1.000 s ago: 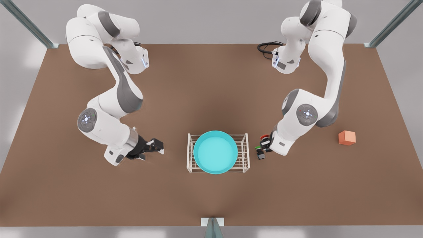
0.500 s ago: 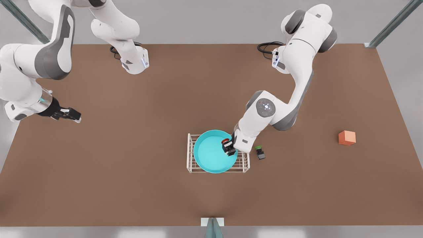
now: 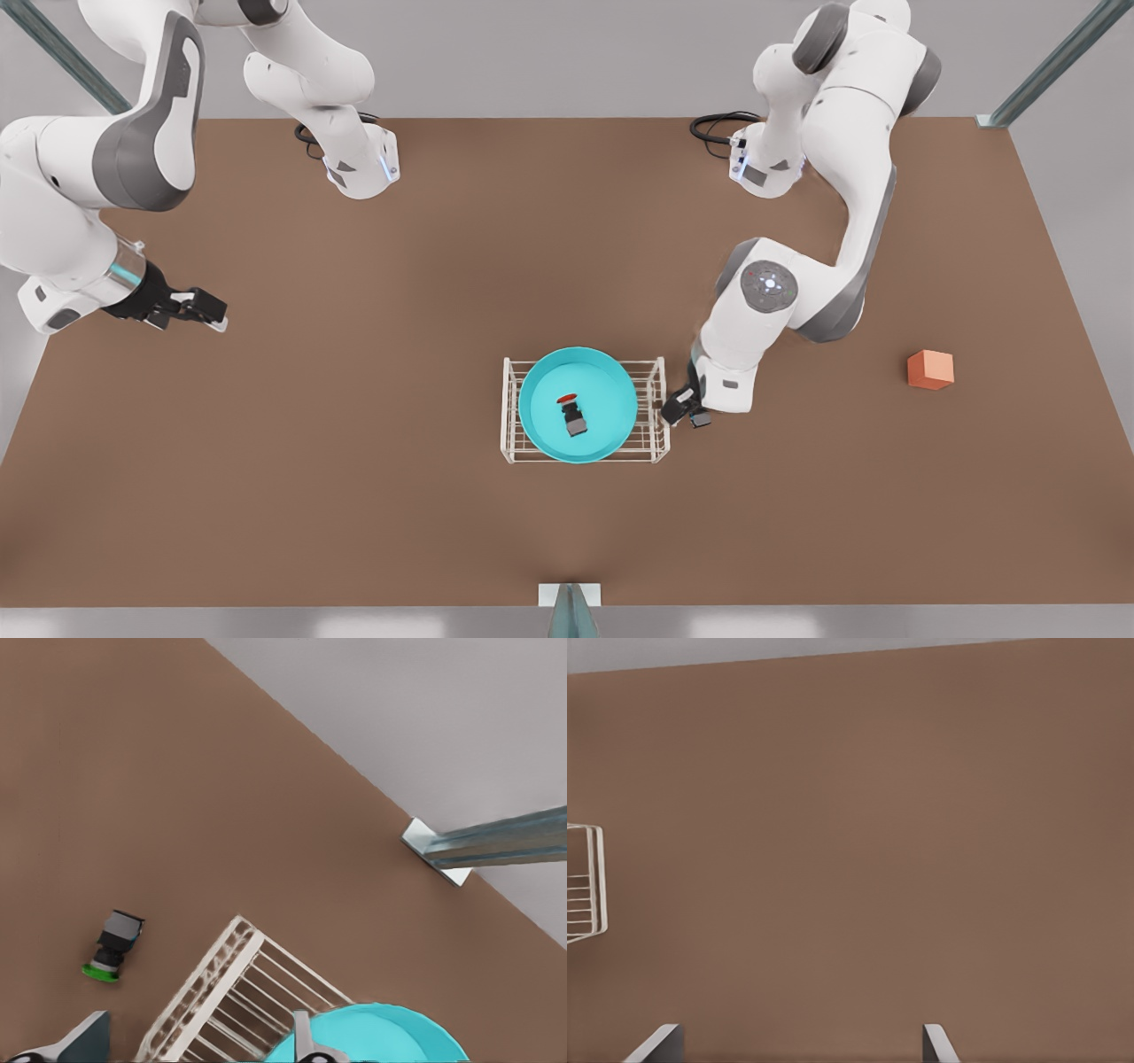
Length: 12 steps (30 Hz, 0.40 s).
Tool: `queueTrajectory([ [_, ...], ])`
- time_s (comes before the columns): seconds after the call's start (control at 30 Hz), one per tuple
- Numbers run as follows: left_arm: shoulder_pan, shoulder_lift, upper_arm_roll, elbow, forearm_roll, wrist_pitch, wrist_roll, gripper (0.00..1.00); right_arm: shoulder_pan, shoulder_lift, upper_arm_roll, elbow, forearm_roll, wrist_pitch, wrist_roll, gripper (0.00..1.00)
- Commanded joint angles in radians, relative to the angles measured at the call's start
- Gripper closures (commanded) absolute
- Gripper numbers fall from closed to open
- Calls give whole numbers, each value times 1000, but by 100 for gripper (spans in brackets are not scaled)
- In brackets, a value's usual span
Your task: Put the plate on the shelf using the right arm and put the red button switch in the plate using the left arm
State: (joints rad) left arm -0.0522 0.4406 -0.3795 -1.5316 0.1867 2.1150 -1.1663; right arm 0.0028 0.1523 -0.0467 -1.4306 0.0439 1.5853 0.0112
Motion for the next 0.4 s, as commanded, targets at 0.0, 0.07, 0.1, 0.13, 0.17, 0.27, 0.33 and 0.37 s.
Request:
queueTrajectory([
  [0.0,156,-120,-38,-177,-30,-170,503,0,-3,0,-1,1,2,1,-37,0],
  [0.07,238,-361,-24,-590,-125,74,695,0,-1,0,-1,1,2,2,-36,0],
  [0.1,252,-381,-10,-591,-125,36,715,0,-3,1,-1,1,2,2,-36,0],
  [0.13,256,-385,-6,-587,-130,13,731,0,-1,1,-1,1,2,2,-37,0],
  [0.17,259,-384,-7,-576,-138,-3,731,0,-1,1,-1,2,1,2,-37,0],
  [0.27,282,-373,-2,-503,-144,-72,746,0,-1,3,-1,1,5,35,-36,0],
  [0.33,288,-372,-2,-490,-144,-104,824,0,-3,3,-1,1,7,35,-36,0],
  [0.37,287,-372,-2,-490,-142,-109,826,0,-3,3,1,1,7,35,-36,0],
])
